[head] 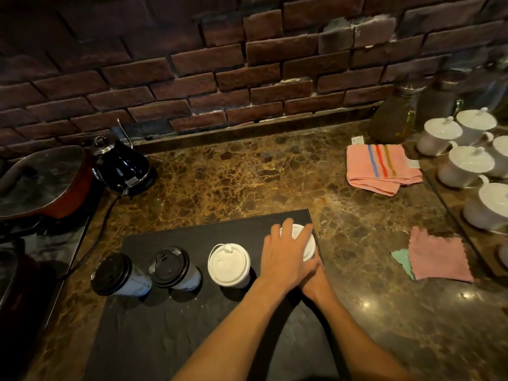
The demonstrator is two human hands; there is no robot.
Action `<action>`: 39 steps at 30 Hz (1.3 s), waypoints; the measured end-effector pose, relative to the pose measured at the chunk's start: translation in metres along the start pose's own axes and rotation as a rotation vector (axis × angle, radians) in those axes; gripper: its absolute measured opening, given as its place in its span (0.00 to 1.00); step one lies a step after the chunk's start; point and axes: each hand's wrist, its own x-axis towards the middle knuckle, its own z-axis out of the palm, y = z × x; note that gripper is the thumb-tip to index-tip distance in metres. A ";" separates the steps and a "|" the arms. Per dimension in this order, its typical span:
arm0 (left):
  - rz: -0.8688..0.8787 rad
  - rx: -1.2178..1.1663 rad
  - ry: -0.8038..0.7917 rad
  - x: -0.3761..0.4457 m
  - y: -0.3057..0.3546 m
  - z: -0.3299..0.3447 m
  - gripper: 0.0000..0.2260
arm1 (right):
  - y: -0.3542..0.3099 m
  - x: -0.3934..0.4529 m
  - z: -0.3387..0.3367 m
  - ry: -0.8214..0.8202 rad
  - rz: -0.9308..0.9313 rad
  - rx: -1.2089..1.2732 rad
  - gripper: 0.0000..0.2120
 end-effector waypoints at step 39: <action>-0.071 -0.889 -0.060 -0.034 -0.022 -0.261 0.18 | -0.250 -0.145 0.004 0.285 -0.728 0.259 0.15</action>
